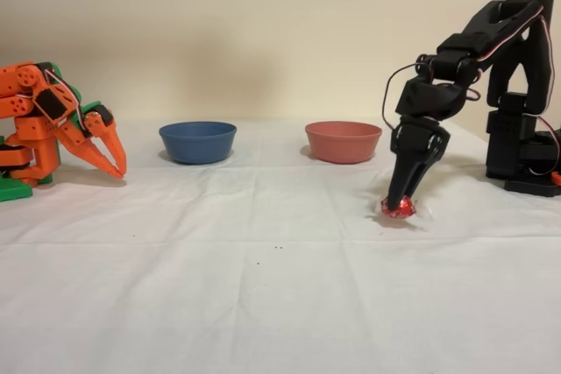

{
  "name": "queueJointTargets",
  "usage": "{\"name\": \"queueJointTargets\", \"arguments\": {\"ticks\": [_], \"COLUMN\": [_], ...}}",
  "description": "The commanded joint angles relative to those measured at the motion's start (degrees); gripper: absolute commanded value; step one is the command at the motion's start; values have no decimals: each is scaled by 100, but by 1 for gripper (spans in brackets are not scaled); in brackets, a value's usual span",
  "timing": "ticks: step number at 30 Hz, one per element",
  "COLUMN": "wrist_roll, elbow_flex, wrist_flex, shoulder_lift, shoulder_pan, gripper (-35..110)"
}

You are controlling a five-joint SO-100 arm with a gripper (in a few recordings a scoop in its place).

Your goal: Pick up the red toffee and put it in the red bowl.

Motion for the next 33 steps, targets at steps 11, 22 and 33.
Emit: {"name": "queueJointTargets", "arguments": {"ticks": [11,22,33], "wrist_roll": [-334,-967,-1591], "elbow_flex": [149,-861,-1450], "wrist_flex": [1222,1942,2101], "shoulder_lift": [2426,2786,2892], "shoulder_pan": [782,2109,3384], "gripper": [10,10,10]}}
